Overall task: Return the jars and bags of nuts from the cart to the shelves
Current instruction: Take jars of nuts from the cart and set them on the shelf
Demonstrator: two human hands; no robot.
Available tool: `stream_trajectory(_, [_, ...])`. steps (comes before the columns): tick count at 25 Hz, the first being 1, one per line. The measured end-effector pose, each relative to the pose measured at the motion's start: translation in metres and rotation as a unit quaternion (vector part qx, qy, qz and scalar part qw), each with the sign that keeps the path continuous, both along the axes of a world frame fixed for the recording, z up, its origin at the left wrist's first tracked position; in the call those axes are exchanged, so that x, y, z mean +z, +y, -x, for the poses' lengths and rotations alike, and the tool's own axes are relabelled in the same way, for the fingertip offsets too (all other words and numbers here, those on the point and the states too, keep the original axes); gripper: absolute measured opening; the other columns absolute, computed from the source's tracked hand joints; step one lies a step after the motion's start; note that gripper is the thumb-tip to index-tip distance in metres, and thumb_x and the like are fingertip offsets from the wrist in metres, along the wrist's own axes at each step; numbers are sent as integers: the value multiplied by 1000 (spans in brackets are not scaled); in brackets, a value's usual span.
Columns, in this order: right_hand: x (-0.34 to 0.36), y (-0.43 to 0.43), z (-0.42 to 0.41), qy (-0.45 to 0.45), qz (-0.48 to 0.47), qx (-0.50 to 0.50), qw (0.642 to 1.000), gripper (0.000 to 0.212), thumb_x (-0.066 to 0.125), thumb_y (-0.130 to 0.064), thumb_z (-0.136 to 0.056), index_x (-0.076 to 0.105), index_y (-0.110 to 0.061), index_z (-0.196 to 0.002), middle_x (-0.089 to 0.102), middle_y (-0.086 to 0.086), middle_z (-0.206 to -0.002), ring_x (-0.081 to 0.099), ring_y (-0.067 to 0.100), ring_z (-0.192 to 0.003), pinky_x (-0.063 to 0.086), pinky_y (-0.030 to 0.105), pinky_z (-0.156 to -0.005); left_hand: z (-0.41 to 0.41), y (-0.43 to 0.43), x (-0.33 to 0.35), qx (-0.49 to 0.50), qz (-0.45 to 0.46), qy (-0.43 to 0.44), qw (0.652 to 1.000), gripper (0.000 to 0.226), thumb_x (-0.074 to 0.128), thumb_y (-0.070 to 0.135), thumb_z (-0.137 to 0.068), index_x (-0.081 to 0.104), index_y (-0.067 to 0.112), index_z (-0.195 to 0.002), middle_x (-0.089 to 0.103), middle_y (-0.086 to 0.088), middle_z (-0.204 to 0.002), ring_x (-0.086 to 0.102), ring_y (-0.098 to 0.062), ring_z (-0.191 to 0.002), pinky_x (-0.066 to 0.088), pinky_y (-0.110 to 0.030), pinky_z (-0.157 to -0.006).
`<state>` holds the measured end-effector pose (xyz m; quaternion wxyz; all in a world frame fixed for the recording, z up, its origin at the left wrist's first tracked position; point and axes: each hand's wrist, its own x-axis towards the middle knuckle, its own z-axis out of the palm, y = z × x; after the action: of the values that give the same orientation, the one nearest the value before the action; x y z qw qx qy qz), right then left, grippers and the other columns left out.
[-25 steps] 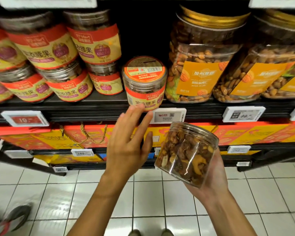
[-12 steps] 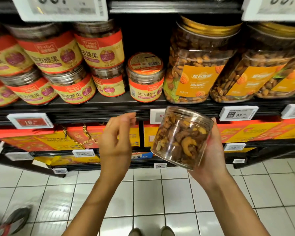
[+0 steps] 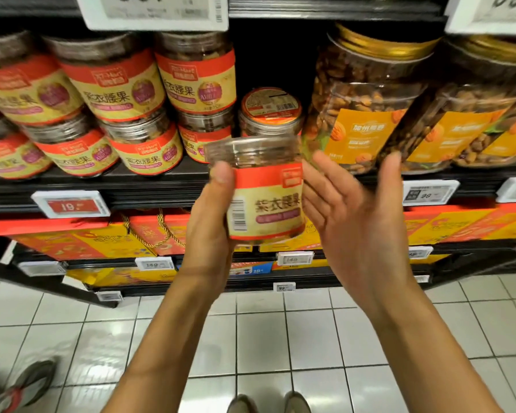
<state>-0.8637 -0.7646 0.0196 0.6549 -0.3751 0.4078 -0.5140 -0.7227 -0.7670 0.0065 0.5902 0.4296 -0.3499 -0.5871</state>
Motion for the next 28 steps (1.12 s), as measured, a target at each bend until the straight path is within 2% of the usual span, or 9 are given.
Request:
stream_trajectory(2, [-4, 8, -3, 35, -6, -7, 999, 73, 16, -67, -86, 56, -20, -123, 67, -5, -118, 59, 4, -113, 37, 30, -106, -7, 1, 1, -21, -31, 3, 999, 64, 60, 69, -66, 60, 22, -109, 68, -12, -112, 66, -25, -103, 55, -44, -87])
stream_trajectory(4, [-7, 16, -10, 61, 1, -3, 998, 69, 21, -70, -84, 58, -25, -121, 66, -14, -118, 56, 0, -115, 34, 33, -110, -6, 1, 2, 10, -27, -92, 995, 66, 55, 77, -67, 53, 23, -105, 63, -16, -114, 63, -26, -103, 51, -50, -91])
stream_trajectory(8, [-10, 24, -18, 77, 81, -38, 993, 60, 25, -56, -86, 55, -24, -127, 63, -13, -124, 52, 3, -122, 34, 37, -110, -6, 0, 8, 125, 71, -331, 933, 38, 40, 64, -80, 52, 28, -88, 54, -11, -101, 52, 7, -84, 42, -10, -76])
stream_trajectory(11, [2, 21, -18, 53, 148, -64, 985, 55, 29, -53, -88, 56, -22, -124, 62, -9, -126, 51, 6, -124, 41, 26, -105, -7, 1, 20, 89, 105, -200, 970, 54, 41, 53, -86, 57, 14, -120, 60, -2, -113, 56, -2, -100, 45, -20, -83])
stream_trajectory(13, [17, 12, -17, 48, 193, -75, 977, 53, 31, -51, -86, 60, -21, -119, 60, -6, -130, 48, 8, -127, 40, 23, -104, -7, -2, 31, 80, 115, -88, 986, 47, 37, 42, -88, 53, 9, -118, 64, 0, -105, 59, -7, -92, 47, -23, -79])
stream_trajectory(18, [28, -23, -16, 61, 207, -100, 971, 49, 29, -48, -92, 48, -24, -130, 51, -9, -138, 44, -2, -128, 36, 20, -108, 2, -22, 50, 64, 173, -138, 973, 36, 25, 46, -91, 50, 39, -116, 51, 3, -131, 48, -9, -125, 37, -31, -108])
stream_trajectory(21, [22, -41, -17, 78, 216, -106, 968, 60, 24, -43, -92, 36, -12, -141, 48, -15, -136, 43, -7, -125, 37, 13, -103, 3, -39, 49, 65, 138, -207, 966, 34, 19, 57, -87, 54, 57, -89, 44, 25, -119, 48, 12, -112, 37, -16, -100])
stream_trajectory(25, [21, -58, -24, 129, 207, -106, 964, 63, 25, -48, -89, 39, -13, -140, 50, -15, -133, 44, -9, -121, 36, 12, -100, 1, -54, 46, 43, 142, -133, 980, 40, 25, 54, -88, 53, 39, -113, 56, 29, -118, 48, 14, -115, 36, -19, -100])
stream_trajectory(28, [17, -60, -31, 232, 208, -162, 936, 60, 22, -45, -93, 48, -8, -133, 58, -3, -129, 50, -4, -116, 39, 13, -97, 3, -54, 40, 35, 147, -222, 963, 24, 23, 42, -98, 44, 44, -87, 53, 44, -83, 45, 28, -87, 34, -1, -81])
